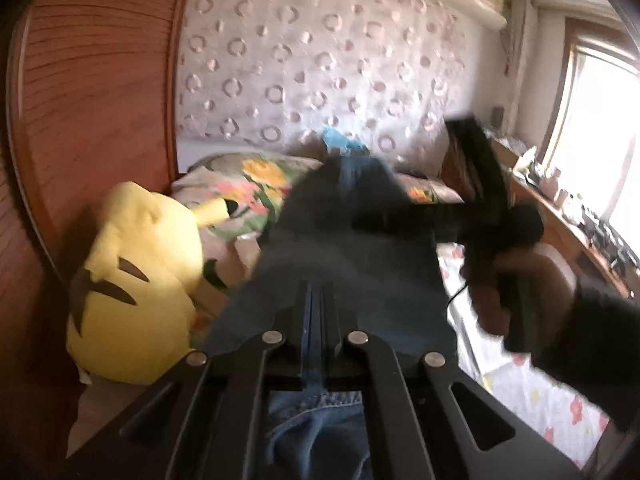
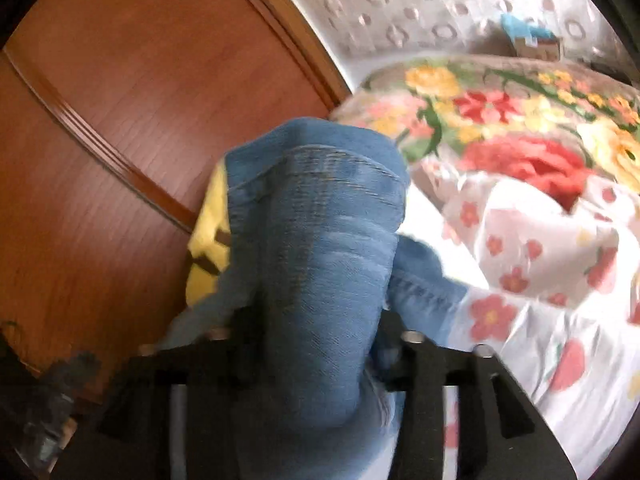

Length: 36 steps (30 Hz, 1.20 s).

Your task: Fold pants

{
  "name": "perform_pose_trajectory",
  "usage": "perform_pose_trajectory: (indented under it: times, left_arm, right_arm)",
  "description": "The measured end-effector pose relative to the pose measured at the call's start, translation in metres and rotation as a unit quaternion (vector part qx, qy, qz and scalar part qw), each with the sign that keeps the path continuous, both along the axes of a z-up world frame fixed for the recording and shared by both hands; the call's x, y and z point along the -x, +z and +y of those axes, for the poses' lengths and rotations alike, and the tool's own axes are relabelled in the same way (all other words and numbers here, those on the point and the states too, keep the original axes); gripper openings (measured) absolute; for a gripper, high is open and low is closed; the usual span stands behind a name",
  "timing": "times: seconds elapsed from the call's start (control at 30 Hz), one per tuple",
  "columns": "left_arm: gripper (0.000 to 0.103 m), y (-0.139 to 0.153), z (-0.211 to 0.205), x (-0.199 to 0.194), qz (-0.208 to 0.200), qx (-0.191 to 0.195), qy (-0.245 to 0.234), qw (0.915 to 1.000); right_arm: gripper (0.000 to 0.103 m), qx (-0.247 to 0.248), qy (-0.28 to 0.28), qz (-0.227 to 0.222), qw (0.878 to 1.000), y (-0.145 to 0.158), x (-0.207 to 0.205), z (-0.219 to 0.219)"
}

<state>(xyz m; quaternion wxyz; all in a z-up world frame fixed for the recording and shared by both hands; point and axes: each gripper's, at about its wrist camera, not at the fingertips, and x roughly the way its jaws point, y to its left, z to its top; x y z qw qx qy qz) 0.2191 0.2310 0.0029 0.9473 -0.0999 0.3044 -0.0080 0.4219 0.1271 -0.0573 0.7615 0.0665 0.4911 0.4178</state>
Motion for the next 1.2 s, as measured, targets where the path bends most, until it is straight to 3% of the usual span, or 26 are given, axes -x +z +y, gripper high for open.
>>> perform_pose_trajectory:
  times: [0.03, 0.1, 0.23, 0.3, 0.37, 0.4, 0.43, 0.53, 0.63, 0.87, 1.03, 1.2]
  left_arm:
    - [0.0, -0.006, -0.003, -0.001, 0.009, -0.006, -0.001, 0.9999]
    - [0.0, -0.014, -0.005, -0.003, 0.023, -0.007, 0.001, 0.9997]
    - [0.001, -0.024, -0.008, -0.002, 0.039, -0.005, 0.008, 0.9992]
    - [0.002, -0.025, -0.009, 0.0, 0.04, -0.003, 0.011, 0.9991]
    - [0.002, -0.026, -0.012, 0.0, 0.041, -0.009, 0.013, 0.999]
    - [0.002, -0.028, -0.013, -0.001, 0.042, -0.013, 0.013, 0.999]
    - [0.002, -0.028, -0.014, -0.001, 0.038, -0.016, 0.012, 0.9991]
    - [0.002, -0.023, -0.016, 0.002, 0.032, -0.018, 0.013, 0.9992]
    - [0.002, -0.011, -0.018, 0.011, 0.019, -0.019, 0.02, 0.9994]
    - [0.004, 0.028, -0.046, 0.046, -0.015, -0.038, 0.011, 0.9991]
    - [0.007, 0.054, -0.077, 0.076, -0.04, -0.048, -0.006, 0.9981]
    - [0.009, 0.074, -0.115, 0.108, -0.06, -0.061, -0.027, 0.996]
  right_arm:
    - [0.073, 0.011, -0.001, -0.003, 1.0, 0.002, -0.005, -0.002]
    - [0.074, 0.038, 0.008, -0.016, 0.999, 0.009, -0.006, -0.004]
    - [0.074, 0.085, 0.016, -0.114, 0.99, 0.04, 0.015, -0.008]
    - [0.063, 0.096, 0.015, -0.157, 0.983, 0.048, 0.019, -0.008]
    - [0.038, 0.104, 0.019, -0.2, 0.974, 0.056, 0.029, -0.004]
    - [0.032, 0.104, 0.021, -0.211, 0.972, 0.058, 0.032, 0.0]
    - [0.027, 0.109, 0.026, -0.213, 0.971, 0.056, 0.031, 0.004]
    - [0.026, 0.164, 0.014, -0.193, 0.967, 0.023, 0.014, 0.014]
    - [0.026, 0.157, -0.005, -0.17, 0.973, 0.014, 0.009, 0.002]
    - [0.026, 0.123, -0.016, -0.214, 0.969, 0.071, 0.066, -0.051]
    - [0.026, 0.092, -0.024, -0.249, 0.964, 0.119, 0.138, -0.104]
    - [0.026, 0.078, -0.041, -0.277, 0.957, 0.145, 0.202, -0.151]
